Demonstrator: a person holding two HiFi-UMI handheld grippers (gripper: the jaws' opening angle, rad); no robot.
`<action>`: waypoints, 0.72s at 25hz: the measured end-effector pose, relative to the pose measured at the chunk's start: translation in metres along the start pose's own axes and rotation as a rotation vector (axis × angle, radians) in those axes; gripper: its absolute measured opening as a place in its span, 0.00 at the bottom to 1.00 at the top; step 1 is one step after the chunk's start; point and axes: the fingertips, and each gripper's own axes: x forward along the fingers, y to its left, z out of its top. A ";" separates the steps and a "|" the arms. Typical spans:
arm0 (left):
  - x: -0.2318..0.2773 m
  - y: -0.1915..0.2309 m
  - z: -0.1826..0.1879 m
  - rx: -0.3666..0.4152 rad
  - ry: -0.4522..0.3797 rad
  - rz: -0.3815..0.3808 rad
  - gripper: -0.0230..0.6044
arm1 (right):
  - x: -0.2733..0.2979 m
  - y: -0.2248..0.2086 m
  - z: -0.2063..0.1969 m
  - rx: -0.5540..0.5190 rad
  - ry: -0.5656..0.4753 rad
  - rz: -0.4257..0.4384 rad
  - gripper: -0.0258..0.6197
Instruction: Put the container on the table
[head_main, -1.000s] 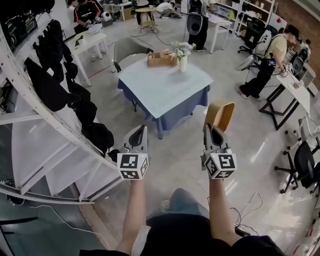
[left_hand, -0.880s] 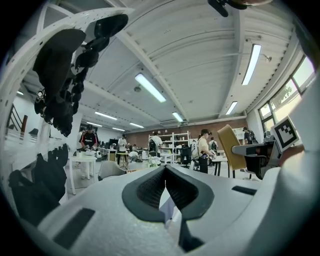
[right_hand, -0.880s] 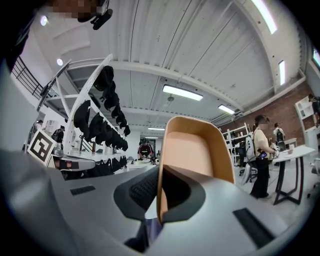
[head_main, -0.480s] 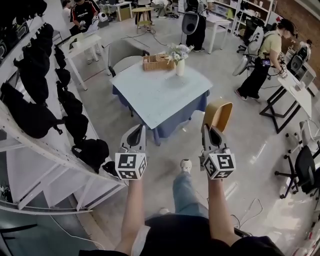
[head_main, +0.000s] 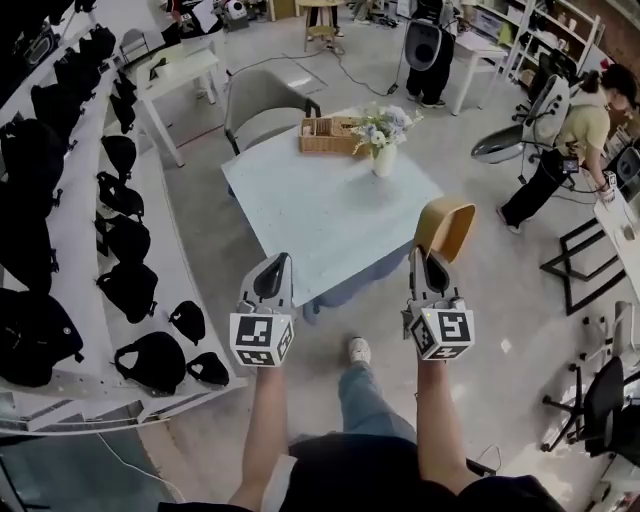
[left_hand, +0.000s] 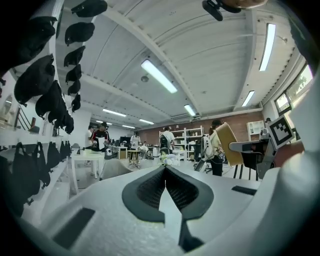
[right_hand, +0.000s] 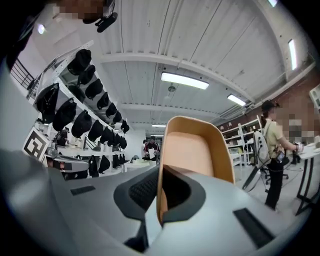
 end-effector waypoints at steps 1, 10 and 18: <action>0.018 0.004 0.001 -0.001 0.001 0.014 0.05 | 0.020 -0.010 0.001 -0.002 0.001 0.012 0.04; 0.142 0.057 0.020 -0.026 -0.017 0.213 0.05 | 0.185 -0.066 0.006 -0.045 0.023 0.162 0.04; 0.179 0.088 0.018 -0.017 0.013 0.286 0.05 | 0.259 -0.070 0.013 -0.063 0.005 0.239 0.04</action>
